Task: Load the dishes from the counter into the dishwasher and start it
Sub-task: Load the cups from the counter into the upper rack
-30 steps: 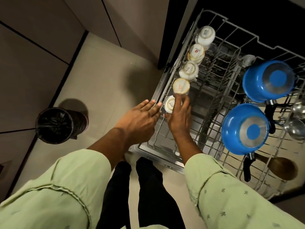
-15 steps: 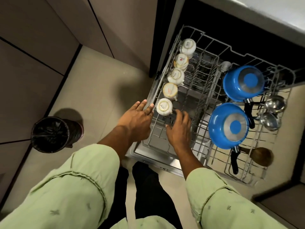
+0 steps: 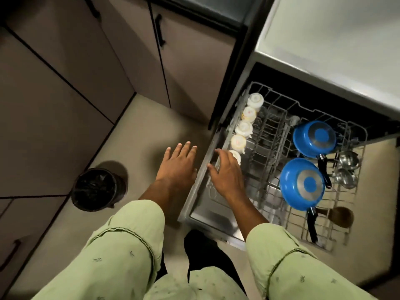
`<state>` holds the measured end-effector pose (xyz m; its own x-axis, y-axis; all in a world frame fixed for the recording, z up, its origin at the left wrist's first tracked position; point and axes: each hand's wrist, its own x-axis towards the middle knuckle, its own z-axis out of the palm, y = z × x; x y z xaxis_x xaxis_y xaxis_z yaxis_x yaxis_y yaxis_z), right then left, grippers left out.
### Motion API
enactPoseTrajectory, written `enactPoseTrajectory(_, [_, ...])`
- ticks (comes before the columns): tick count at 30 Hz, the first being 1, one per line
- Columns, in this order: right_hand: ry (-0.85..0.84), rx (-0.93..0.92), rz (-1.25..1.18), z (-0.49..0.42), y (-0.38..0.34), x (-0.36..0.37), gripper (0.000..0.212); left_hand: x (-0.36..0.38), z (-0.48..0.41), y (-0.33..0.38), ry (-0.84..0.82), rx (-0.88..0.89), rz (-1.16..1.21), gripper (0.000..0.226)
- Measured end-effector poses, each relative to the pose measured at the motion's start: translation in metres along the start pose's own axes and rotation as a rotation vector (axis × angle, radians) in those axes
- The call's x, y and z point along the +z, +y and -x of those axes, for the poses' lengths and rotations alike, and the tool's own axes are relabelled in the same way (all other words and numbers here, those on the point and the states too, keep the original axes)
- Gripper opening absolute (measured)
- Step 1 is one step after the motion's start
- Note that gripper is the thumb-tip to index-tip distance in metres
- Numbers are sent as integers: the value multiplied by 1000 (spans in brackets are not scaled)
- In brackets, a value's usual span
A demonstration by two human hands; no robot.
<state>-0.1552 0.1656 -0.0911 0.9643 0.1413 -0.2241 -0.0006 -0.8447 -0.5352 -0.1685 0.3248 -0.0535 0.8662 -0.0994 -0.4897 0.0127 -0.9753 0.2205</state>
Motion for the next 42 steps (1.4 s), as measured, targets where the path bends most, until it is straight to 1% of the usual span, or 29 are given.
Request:
enactPoseTrajectory(3, [16,-90,23,-8,-40,-3,51,-23,14,-30,84,-36,10,70])
enactPoseTrajectory(8, [56,-204,85,-19,-130,-5,58,-72,48,-95,262,-85,31,70])
enactPoseTrajectory(11, [63,-313,90,-34,-198,-1,64,-106,65,-149,407,-157,92,69])
enactPoseTrajectory(13, [54,-373,96,-46,-240,1,65,-125,74,-187,458,-196,110,69])
enactPoseTrajectory(16, [89,-465,110,-63,-304,8,67,-154,88,-247,558,-257,125,70])
enactPoseTrajectory(19, [92,-523,110,-80,-357,16,71,-181,97,-296,643,-304,140,71])
enactPoseTrajectory(25, [70,-613,115,-99,-432,35,73,-207,113,-366,697,-388,141,69])
enactPoseTrajectory(33, [49,-655,107,-144,-482,50,75,-234,96,-397,687,-380,128,68])
enactPoseTrajectory(39, [-22,-689,36,-196,-520,53,74,-259,62,-436,670,-444,79,67])
enactPoseTrajectory(42, [-76,-713,49,-231,-536,52,74,-280,40,-452,656,-490,56,67])
